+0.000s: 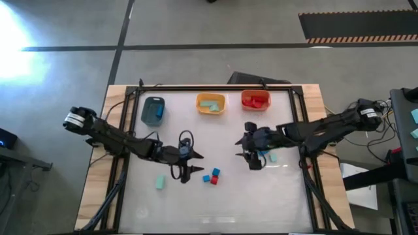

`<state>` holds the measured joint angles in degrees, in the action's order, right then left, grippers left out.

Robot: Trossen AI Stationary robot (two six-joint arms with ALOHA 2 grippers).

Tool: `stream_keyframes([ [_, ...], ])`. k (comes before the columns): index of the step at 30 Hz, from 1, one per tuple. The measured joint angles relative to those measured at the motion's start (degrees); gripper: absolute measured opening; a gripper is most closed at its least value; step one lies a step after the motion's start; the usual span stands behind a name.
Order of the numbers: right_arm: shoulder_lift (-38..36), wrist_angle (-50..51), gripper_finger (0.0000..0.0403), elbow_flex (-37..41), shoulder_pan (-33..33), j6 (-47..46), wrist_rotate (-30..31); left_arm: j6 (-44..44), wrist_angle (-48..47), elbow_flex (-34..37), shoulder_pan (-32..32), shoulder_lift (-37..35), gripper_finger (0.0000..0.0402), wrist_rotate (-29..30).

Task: Sort & place blocks by color
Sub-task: Put the square blue block into the dark blue bin

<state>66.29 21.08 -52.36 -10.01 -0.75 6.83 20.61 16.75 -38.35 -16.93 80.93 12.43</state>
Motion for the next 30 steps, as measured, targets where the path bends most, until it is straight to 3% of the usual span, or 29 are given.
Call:
stream_keyframes([
  [4,-0.4,-7.5,0.0194,2.3,-2.9,3.0,0.7,-3.0,4.8,-1.9,-0.5,5.1,0.0224,-0.1],
  [12,-3.3,-15.7,0.0194,8.7,-4.0,4.2,0.8,-9.7,3.4,-9.1,-0.5,15.8,0.0224,-0.6],
  [20,-6.9,-17.1,0.0194,11.1,-4.0,2.8,0.8,-17.0,-0.4,-13.1,1.6,21.4,0.0223,-4.8],
  [30,-7.1,-17.1,0.0194,12.5,-4.0,2.1,2.4,-17.0,5.0,-12.9,4.2,25.0,0.0208,-10.1],
])
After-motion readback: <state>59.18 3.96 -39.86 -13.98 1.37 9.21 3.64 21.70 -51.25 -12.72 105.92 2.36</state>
